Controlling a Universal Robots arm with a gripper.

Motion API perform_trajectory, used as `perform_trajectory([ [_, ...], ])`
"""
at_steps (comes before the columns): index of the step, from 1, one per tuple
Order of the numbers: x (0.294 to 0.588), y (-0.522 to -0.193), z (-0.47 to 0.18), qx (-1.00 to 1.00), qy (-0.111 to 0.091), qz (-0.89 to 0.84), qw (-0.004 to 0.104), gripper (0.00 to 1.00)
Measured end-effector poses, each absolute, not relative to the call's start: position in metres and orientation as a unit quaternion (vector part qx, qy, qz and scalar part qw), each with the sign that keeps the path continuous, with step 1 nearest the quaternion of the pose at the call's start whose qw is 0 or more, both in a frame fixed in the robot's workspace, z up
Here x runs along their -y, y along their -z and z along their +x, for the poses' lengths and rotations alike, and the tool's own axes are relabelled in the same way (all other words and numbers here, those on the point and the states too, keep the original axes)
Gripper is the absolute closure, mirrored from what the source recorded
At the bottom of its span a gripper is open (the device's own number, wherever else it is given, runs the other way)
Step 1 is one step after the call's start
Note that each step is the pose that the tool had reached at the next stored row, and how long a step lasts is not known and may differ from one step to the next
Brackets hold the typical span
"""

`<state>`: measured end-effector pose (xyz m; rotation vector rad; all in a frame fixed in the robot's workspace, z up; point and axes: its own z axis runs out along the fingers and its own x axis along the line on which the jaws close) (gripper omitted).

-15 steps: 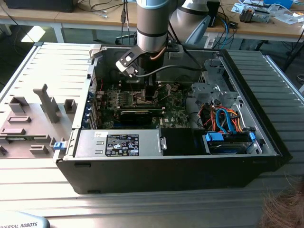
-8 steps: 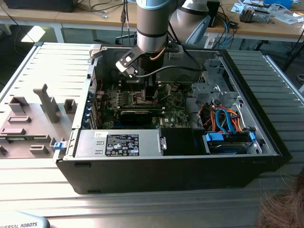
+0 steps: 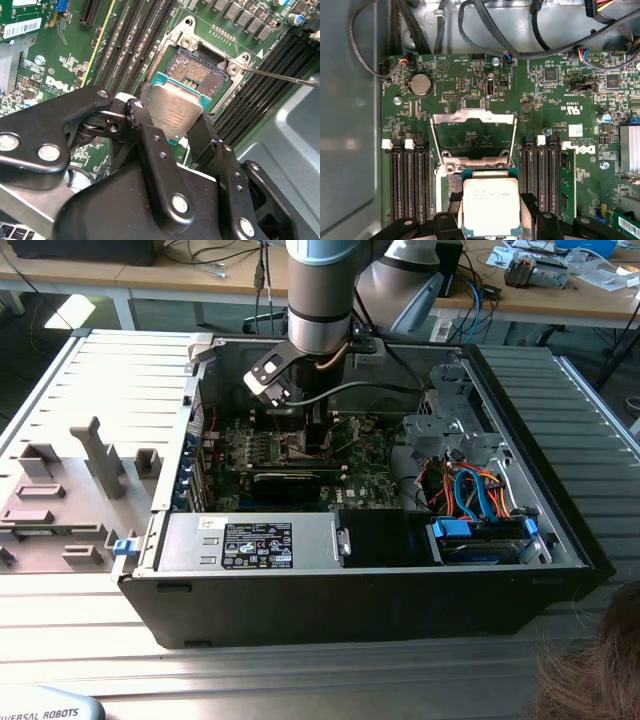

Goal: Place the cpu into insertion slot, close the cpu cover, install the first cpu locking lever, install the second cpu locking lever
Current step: 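Place the cpu into insertion slot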

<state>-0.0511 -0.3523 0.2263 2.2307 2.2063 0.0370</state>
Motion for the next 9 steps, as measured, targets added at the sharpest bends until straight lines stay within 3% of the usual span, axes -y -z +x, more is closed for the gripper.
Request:
perform_trajectory([
  [9, 0.3523, -0.2219, -0.0524, -0.703, -0.012, 0.711, 0.002, 0.46],
])
